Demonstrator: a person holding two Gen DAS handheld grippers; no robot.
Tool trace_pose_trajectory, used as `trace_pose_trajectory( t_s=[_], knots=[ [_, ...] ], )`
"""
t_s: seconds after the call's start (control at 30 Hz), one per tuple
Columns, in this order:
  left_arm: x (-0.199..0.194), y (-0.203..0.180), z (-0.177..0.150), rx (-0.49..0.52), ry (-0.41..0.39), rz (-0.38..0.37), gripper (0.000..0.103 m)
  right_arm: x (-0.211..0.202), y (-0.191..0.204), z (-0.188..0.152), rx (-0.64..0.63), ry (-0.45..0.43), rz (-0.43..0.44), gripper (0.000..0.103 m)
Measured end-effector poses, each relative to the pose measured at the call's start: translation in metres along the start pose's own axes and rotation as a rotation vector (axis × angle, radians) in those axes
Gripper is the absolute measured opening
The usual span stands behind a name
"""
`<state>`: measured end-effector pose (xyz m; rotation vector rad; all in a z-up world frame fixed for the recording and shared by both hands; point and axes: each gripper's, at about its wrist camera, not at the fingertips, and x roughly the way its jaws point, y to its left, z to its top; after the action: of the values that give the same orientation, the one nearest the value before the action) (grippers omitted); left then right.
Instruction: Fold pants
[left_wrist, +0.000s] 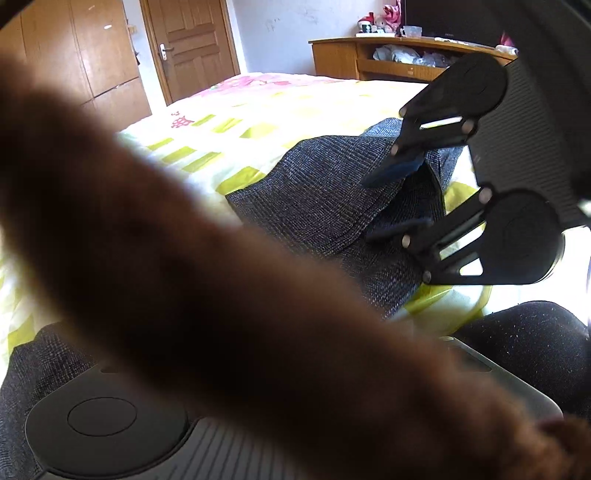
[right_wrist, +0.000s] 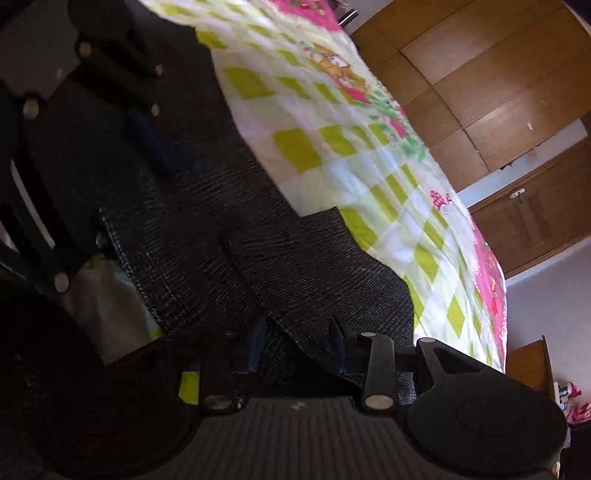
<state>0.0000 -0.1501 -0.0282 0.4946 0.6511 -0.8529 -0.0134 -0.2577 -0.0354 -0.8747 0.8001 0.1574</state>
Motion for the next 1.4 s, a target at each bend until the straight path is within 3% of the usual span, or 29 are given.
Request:
trace_pose_trajectory(
  t_s=[0.1,0.23,0.27,0.33,0.57,0.73,0.87,0.93,1.0,1.07,1.1,1.27,1.33,1.4],
  knots=[
    [0.001,0.000,-0.001,-0.001,-0.002,-0.003,0.056,0.006,0.000,-0.004,-0.046,0.000,0.003,0.050],
    [0.003,0.003,0.000,-0.019,-0.002,-0.010,0.056,0.015,-0.012,-0.007,0.015,0.016,0.032,0.050],
    [0.003,0.003,0.000,-0.022,-0.002,-0.010,0.056,0.020,-0.017,-0.006,0.058,0.022,0.044,0.044],
    [0.002,0.005,0.000,-0.026,-0.005,-0.005,0.056,0.024,-0.028,-0.005,0.169,0.031,0.077,0.017],
    [-0.006,0.018,0.007,-0.049,-0.032,0.024,0.057,0.016,-0.089,-0.007,0.558,-0.045,0.112,0.017],
    [-0.020,0.031,0.026,-0.027,-0.090,0.088,0.057,0.002,-0.157,0.003,0.871,-0.177,0.166,0.017],
    [-0.041,0.048,0.051,-0.041,-0.172,0.165,0.057,-0.028,-0.220,0.015,1.078,-0.411,0.167,0.017],
    [-0.054,0.051,0.060,-0.031,-0.232,0.203,0.057,-0.054,-0.241,0.008,1.178,-0.563,0.143,0.017],
    [-0.057,0.047,0.062,-0.025,-0.251,0.213,0.056,-0.071,-0.246,-0.013,1.262,-0.623,0.107,0.017],
    [-0.048,0.039,0.057,-0.039,-0.234,0.166,0.056,-0.072,-0.237,-0.042,1.347,-0.589,0.068,0.017],
    [-0.039,0.032,0.053,-0.033,-0.211,0.144,0.056,-0.065,-0.229,-0.058,1.392,-0.530,0.052,0.017],
    [0.011,-0.007,0.023,0.042,-0.034,0.032,0.057,-0.001,-0.177,-0.146,1.623,-0.139,0.030,0.018],
    [0.018,-0.019,0.014,0.092,-0.007,0.039,0.053,0.011,-0.164,-0.177,1.729,-0.069,0.035,0.019],
    [0.017,-0.023,0.012,0.115,-0.013,0.052,0.053,0.011,-0.161,-0.195,1.805,-0.092,0.052,0.019]
  ],
)
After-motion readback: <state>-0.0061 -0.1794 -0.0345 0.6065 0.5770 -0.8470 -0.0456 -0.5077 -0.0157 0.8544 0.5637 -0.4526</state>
